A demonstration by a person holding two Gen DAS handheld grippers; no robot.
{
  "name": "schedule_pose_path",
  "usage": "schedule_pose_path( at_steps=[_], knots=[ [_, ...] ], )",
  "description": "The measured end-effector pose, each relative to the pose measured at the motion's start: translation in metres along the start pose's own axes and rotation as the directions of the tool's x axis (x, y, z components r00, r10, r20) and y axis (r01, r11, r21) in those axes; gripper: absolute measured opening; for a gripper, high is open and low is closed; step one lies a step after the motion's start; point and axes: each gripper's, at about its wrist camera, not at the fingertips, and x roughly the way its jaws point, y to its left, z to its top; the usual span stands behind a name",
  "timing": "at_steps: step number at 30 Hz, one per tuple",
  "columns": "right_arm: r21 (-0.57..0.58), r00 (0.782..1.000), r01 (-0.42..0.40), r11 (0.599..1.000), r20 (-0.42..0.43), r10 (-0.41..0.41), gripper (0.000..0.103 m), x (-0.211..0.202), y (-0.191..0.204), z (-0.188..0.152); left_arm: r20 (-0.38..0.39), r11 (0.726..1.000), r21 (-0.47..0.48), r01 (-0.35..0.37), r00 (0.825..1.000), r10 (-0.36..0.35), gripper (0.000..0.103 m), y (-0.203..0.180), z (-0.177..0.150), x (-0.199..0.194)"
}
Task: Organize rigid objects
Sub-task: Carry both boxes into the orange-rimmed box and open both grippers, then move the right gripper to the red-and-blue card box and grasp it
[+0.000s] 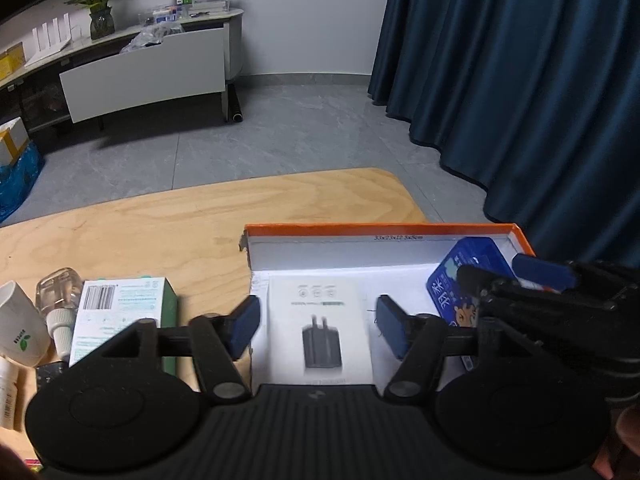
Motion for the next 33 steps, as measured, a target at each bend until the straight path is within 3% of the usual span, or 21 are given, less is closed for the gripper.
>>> schedule_pose_path(
  at_steps=[4,9,22,33],
  knots=[
    [0.012,1.0,0.003,1.0,0.019,-0.003,0.059,-0.017,-0.001,0.003,0.016,1.0,0.011,-0.009,1.0,0.009,0.079,-0.001,-0.001,-0.015],
    [0.032,0.999,-0.004,0.999,0.044,0.002,0.068,-0.045,0.004,0.003,0.044,0.999,0.03,-0.035,0.998,0.034,0.089,0.002,-0.004,-0.042],
    [0.02,0.996,-0.074,0.997,0.052,0.073,0.071,-0.107,0.045,-0.027,0.073,0.996,0.012,-0.091,0.993,0.09,0.09,0.029,-0.036,-0.103],
    [-0.022,0.988,-0.15,0.988,0.025,0.15,0.072,-0.133,0.101,-0.056,0.087,0.988,-0.025,-0.149,0.985,0.151,0.09,0.071,-0.069,-0.14]
  ],
)
